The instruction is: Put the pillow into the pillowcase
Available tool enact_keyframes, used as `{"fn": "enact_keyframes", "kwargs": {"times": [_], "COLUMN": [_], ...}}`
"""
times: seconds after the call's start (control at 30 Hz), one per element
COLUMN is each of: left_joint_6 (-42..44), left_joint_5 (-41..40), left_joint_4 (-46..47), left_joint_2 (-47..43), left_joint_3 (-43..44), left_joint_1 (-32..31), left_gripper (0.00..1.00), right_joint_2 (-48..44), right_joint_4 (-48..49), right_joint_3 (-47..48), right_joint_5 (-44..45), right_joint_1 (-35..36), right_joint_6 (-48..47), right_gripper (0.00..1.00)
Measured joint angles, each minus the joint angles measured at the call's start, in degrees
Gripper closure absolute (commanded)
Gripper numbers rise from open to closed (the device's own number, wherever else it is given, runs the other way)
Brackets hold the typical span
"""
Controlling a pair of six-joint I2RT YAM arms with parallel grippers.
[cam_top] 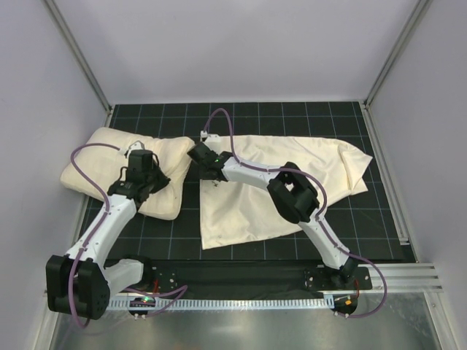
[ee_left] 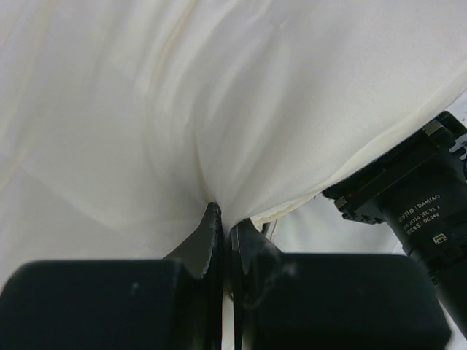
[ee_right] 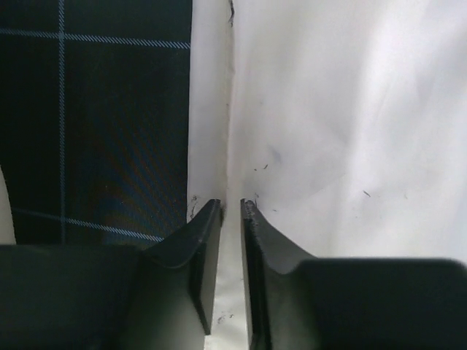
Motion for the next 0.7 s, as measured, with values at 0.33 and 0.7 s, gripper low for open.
{"fn": "enact_keyframes", "kwargs": {"times": [0.33, 0.7], "left_joint_6": [0.04, 0.61], "left_joint_5": [0.11, 0.48], "left_joint_4": [0.02, 0.46], "left_joint_2": [0.15, 2.45], "left_joint_3": [0.0, 0.09], "left_joint_1": [0.0, -1.77], "left_gripper": [1.0, 1.0], "right_joint_2": [-3.76, -21.31], "right_joint_4": [2.99, 12.68], "right_joint_3": [-6.16, -22.51], "right_joint_5": [-1.01, -7.3], "right_joint_1": [-0.15, -2.56], "right_joint_6": [-0.13, -0.13], "right_gripper": [0.96, 0.96]}}
